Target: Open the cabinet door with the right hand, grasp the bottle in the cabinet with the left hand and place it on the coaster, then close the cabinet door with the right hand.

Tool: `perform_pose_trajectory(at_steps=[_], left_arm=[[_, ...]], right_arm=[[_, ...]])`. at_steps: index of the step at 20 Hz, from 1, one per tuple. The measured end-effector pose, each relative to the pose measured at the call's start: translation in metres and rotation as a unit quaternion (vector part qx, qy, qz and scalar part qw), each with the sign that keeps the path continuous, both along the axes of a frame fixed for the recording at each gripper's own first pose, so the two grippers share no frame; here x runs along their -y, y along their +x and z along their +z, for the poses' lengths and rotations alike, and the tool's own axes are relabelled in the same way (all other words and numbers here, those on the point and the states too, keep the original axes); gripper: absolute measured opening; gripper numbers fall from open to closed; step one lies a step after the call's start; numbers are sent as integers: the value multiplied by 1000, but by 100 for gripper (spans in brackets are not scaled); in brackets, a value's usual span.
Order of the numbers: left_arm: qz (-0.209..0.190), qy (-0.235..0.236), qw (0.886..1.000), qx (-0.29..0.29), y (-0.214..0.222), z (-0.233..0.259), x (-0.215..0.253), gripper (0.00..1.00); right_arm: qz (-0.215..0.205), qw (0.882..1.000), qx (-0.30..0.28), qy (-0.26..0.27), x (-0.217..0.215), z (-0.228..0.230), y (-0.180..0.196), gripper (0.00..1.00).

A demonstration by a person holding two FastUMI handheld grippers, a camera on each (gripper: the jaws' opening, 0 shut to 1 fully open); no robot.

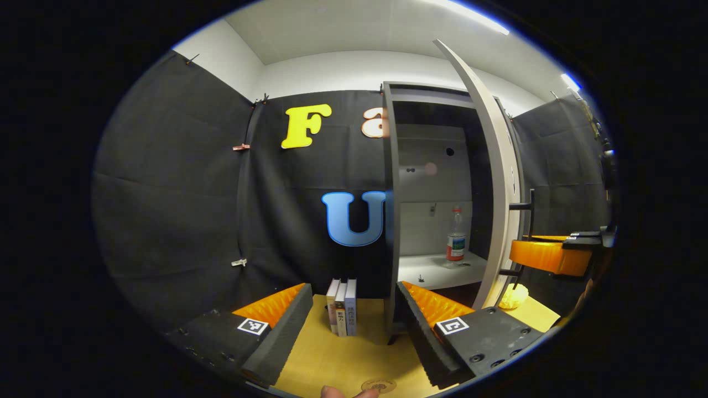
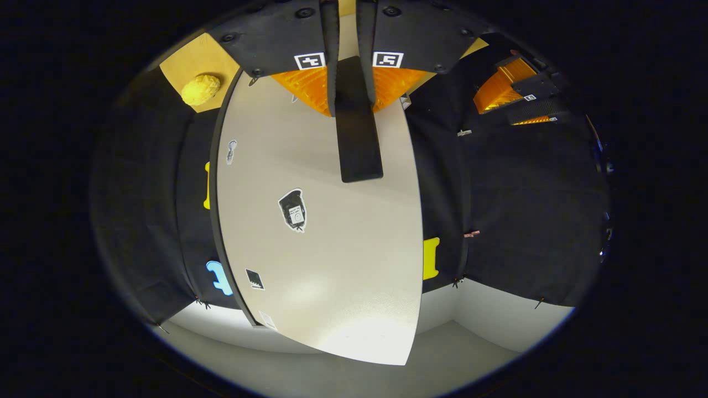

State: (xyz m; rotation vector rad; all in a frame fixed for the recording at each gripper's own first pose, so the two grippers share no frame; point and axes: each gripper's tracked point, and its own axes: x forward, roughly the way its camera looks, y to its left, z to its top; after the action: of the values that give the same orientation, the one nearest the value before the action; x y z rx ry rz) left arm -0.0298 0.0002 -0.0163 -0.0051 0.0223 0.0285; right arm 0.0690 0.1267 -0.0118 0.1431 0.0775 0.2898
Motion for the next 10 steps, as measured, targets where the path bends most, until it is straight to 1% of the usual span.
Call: perform_pose_trajectory(at_steps=[3,4,5,6,7,10], left_arm=[[-20,3,1000,5,3,4,20,96],[-23,4,1000,8,5,5,25,94],[-27,3,1000,10,7,6,29,94],[-33,2,999,10,9,6,36,96],[-39,2,999,9,10,7,42,94],[-52,5,999,8,14,6,57,94]], right_arm=[[-13,1000,2,-7,15,0,-16,16],[-16,1000,2,-9,20,1,-20,16],[-18,1000,3,-10,25,1,-24,16],[-20,1000,4,-11,31,2,-27,16],[-23,1000,5,-11,37,2,-29,16],[-38,999,2,-13,54,2,-37,16]])
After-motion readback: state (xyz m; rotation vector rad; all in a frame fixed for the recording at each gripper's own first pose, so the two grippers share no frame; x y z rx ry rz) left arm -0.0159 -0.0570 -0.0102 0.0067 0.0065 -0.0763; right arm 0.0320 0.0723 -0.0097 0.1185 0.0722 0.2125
